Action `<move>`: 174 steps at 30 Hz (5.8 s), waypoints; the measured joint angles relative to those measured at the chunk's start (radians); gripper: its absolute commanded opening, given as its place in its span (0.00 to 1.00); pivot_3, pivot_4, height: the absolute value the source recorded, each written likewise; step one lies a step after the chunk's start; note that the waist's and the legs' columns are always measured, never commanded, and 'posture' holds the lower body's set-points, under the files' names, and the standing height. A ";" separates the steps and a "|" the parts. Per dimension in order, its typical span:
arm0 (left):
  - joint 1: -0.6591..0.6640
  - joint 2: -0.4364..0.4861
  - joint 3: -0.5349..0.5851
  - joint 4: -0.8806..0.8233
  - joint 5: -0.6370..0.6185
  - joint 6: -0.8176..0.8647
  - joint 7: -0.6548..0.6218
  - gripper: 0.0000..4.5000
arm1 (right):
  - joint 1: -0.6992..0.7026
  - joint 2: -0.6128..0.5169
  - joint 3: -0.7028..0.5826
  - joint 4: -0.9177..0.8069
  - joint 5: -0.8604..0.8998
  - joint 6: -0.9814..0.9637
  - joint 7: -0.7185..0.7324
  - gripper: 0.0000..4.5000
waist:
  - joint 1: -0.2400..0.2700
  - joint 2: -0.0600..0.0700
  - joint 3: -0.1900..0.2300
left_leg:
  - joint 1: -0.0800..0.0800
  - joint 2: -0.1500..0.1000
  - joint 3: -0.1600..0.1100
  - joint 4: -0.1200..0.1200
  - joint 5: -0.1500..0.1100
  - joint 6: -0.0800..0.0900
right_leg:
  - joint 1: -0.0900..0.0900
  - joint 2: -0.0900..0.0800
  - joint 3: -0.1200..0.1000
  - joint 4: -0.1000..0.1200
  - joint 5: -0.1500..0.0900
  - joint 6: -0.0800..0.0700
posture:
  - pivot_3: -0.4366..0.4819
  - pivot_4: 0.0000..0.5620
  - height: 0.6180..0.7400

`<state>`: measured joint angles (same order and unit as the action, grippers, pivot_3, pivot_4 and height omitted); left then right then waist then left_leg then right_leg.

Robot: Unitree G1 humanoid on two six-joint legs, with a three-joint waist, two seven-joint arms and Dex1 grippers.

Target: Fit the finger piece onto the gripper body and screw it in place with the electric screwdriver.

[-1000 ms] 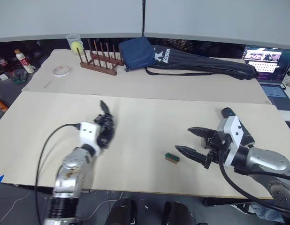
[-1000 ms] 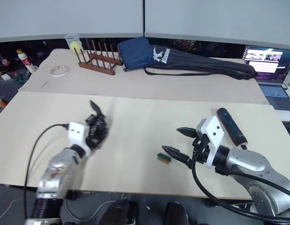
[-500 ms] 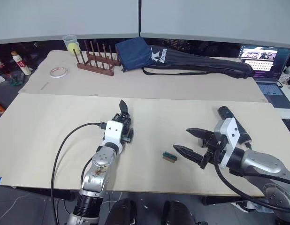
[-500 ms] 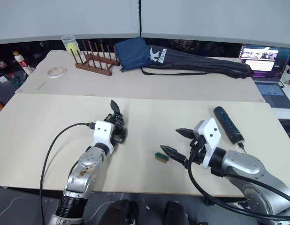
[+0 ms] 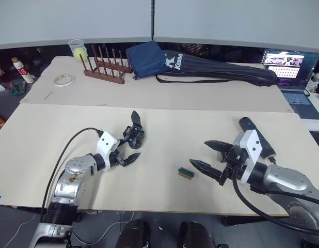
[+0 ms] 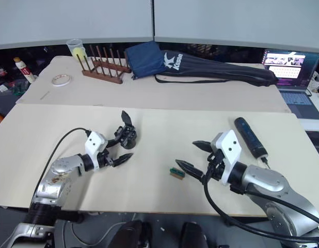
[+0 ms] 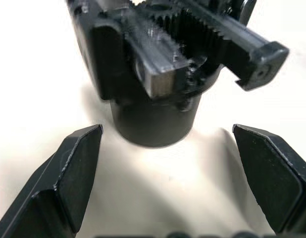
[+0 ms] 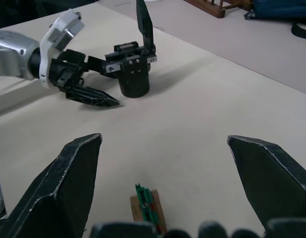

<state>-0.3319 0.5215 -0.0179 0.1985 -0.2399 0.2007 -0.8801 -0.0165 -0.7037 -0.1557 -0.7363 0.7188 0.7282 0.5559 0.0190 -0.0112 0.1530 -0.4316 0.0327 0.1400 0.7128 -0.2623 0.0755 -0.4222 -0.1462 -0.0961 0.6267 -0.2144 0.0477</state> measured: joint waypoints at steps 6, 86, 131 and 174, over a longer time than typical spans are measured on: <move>-0.133 -0.003 -0.013 0.249 0.010 -0.152 -0.135 0.99 | 0.033 0.000 -0.008 -0.013 -0.006 0.000 -0.008 1.00 | -0.003 0.000 0.000 | -0.001 -0.001 0.001 0.000 0.002 -0.003 | 0.001 0.000 0.000 0.000 0.001 0.001 | 0.48 0.27 0.92; -0.239 0.274 -0.040 -0.459 -0.333 0.353 -0.521 0.98 | -1.011 -0.263 0.486 1.145 0.364 0.879 -0.319 1.00 | -0.023 -0.001 0.002 | -0.009 -0.001 0.002 0.003 0.005 -0.002 | -0.004 0.000 0.001 0.000 0.003 0.003 | 0.48 0.27 0.92; -0.488 -0.370 0.192 -0.337 -0.613 0.803 0.490 0.26 | -0.664 -0.046 0.267 0.276 -0.324 -0.002 -0.008 0.25 | -0.008 -0.001 0.004 | -0.007 -0.003 -0.001 0.003 0.011 -0.006 | -0.002 0.001 0.000 0.001 0.003 0.004 | 0.48 0.27 0.92; -0.615 -0.071 -0.010 -0.174 -0.616 0.747 -0.003 0.00 | -0.778 -0.032 0.107 0.271 -0.056 0.235 0.225 0.78 | -0.024 -0.001 0.004 | -0.007 -0.002 -0.001 0.001 0.012 -0.007 | -0.003 0.003 0.000 0.001 0.003 0.003 | 0.48 0.27 0.92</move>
<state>-0.9474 0.4504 -0.0281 0.0249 -0.8557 0.9481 -0.8828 -0.7946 -0.7353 -0.0490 -0.4652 0.6630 0.9637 0.7812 -0.0047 -0.0124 0.1569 -0.4389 0.0302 0.1394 0.7135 -0.2502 0.0680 -0.4250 -0.1430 -0.0966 0.6276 -0.2113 0.0506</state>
